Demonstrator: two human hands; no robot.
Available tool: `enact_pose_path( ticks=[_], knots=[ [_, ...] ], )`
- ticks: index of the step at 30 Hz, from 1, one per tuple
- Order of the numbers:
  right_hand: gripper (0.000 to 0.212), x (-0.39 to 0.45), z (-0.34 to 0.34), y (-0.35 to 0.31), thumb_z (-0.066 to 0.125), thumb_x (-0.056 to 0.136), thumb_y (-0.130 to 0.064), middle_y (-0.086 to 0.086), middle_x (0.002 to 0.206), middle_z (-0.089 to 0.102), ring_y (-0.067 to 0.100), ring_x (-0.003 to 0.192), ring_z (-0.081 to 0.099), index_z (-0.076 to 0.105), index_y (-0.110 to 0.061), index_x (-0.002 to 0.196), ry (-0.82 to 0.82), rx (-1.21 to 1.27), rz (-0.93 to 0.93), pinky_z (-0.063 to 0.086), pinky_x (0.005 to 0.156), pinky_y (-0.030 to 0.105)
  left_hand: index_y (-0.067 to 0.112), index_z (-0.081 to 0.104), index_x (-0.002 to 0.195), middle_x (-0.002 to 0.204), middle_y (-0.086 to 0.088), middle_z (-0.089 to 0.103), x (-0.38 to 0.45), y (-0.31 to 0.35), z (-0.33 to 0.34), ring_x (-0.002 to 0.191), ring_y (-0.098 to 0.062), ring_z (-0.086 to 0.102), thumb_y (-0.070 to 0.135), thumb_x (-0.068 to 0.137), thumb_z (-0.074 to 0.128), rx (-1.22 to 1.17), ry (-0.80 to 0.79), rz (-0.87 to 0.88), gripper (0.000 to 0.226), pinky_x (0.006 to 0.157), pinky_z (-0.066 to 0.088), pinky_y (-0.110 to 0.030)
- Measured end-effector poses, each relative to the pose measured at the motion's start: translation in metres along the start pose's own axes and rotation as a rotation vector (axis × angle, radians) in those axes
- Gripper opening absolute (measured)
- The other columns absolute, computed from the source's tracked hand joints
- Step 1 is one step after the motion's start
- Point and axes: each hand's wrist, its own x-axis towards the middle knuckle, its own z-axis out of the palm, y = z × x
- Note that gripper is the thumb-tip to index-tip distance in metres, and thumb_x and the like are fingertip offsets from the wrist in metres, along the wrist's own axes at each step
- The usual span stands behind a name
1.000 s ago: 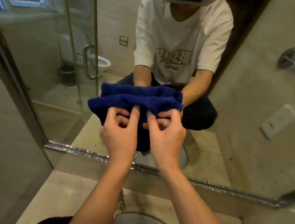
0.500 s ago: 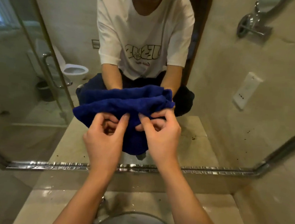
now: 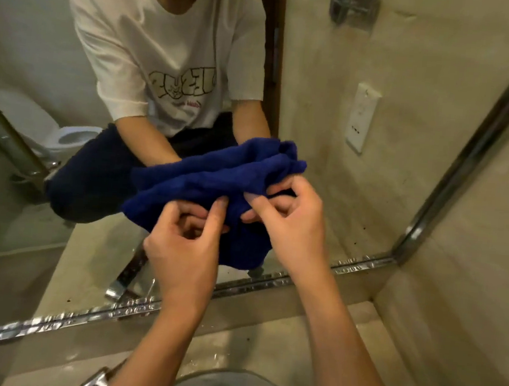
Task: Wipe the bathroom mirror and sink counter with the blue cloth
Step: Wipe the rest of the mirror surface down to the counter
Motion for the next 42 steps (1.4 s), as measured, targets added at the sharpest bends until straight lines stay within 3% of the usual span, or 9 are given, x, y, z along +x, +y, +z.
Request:
enact_pose_path(
  ticks=[3, 8, 14, 18, 22, 28, 32, 37, 42],
  knots=[
    [0.024, 0.004, -0.029, 0.002, 0.071, 0.086, -0.008, 0.004, 0.061, 0.07, 0.014, 0.058, 0.068, 0.05, -0.022, 0.083, 0.105, 0.036, -0.026, 0.053, 0.064, 0.026, 0.022, 0.056, 0.071, 0.062, 0.003, 0.066, -0.007, 0.007, 0.029, 0.059, -0.011, 0.07, 0.021, 0.084, 0.076, -0.065, -0.078, 0.025, 0.024, 0.057, 0.056, -0.031],
    [0.022, 0.007, -0.045, 0.007, 0.069, 0.087, -0.009, 0.0, 0.06, 0.067, 0.013, 0.057, 0.066, 0.05, -0.02, 0.085, 0.144, 0.053, -0.056, 0.054, 0.065, 0.029, 0.016, 0.056, 0.068, 0.06, -0.003, 0.067, -0.014, 0.009, 0.052, 0.056, -0.013, 0.069, 0.016, 0.086, 0.075, -0.154, -0.064, -0.03, 0.026, 0.059, 0.056, -0.028],
    [0.016, 0.011, -0.052, 0.007, 0.067, 0.088, -0.007, 0.0, 0.056, 0.065, 0.012, 0.055, 0.062, 0.052, -0.014, 0.086, 0.316, 0.151, -0.096, 0.054, 0.064, 0.031, 0.023, 0.063, 0.071, 0.057, 0.003, 0.069, -0.012, 0.025, 0.068, 0.056, -0.008, 0.069, 0.022, 0.088, 0.073, -0.121, -0.164, 0.022, 0.02, 0.06, 0.059, -0.039],
    [0.013, 0.014, -0.048, 0.004, 0.067, 0.089, -0.009, -0.002, 0.056, 0.061, 0.009, 0.055, 0.058, 0.054, -0.012, 0.087, 0.44, 0.261, -0.099, 0.05, 0.06, 0.023, 0.015, 0.07, 0.079, 0.061, 0.003, 0.07, -0.008, 0.037, 0.076, 0.058, -0.008, 0.069, 0.026, 0.091, 0.069, -0.132, -0.246, 0.016, 0.016, 0.064, 0.06, -0.036],
    [0.011, 0.022, -0.06, -0.003, 0.066, 0.09, -0.013, -0.002, 0.06, 0.06, 0.011, 0.059, 0.057, 0.056, -0.015, 0.088, 0.5, 0.274, -0.108, 0.049, 0.062, 0.027, 0.018, 0.071, 0.076, 0.06, 0.004, 0.07, -0.003, 0.052, 0.091, 0.058, -0.009, 0.069, 0.028, 0.091, 0.07, -0.132, -0.298, -0.006, 0.018, 0.069, 0.06, -0.044],
    [0.006, 0.039, -0.122, 0.0, 0.062, 0.094, -0.02, -0.006, 0.068, 0.062, 0.009, 0.064, 0.058, 0.057, -0.019, 0.095, 0.729, 0.254, -0.068, 0.049, 0.063, 0.027, 0.026, 0.073, 0.073, 0.06, 0.009, 0.07, -0.014, 0.086, 0.159, 0.062, -0.004, 0.068, 0.035, 0.093, 0.064, -0.018, -0.501, 0.104, 0.024, 0.071, 0.058, -0.038],
    [0.027, 0.046, -0.147, 0.017, 0.057, 0.097, -0.024, 0.005, 0.101, 0.064, 0.016, 0.087, 0.066, 0.044, -0.017, 0.12, 0.824, 0.305, -0.026, 0.055, 0.074, 0.029, 0.023, 0.072, 0.071, 0.062, 0.008, 0.068, -0.027, 0.098, 0.199, 0.063, -0.009, 0.065, 0.041, 0.093, 0.059, 0.157, -0.618, 0.145, 0.032, 0.07, 0.056, -0.038],
    [0.04, 0.046, -0.143, 0.028, 0.055, 0.098, -0.025, 0.003, 0.101, 0.061, 0.024, 0.094, 0.066, 0.034, -0.022, 0.132, 0.834, 0.298, -0.055, 0.058, 0.082, 0.041, 0.029, 0.074, 0.077, 0.065, 0.011, 0.068, -0.025, 0.098, 0.192, 0.064, -0.004, 0.064, 0.048, 0.095, 0.057, 0.182, -0.693, 0.147, 0.031, 0.068, 0.057, -0.036],
    [0.022, 0.034, -0.097, 0.032, 0.051, 0.101, -0.021, -0.009, 0.087, 0.061, 0.006, 0.074, 0.063, 0.04, -0.021, 0.12, 0.89, 0.14, -0.143, 0.051, 0.066, 0.024, 0.029, 0.074, 0.076, 0.064, 0.013, 0.069, -0.02, 0.076, 0.155, 0.065, -0.001, 0.065, 0.05, 0.094, 0.056, 0.189, -0.601, 0.141, 0.034, 0.068, 0.056, -0.037]
  ],
)
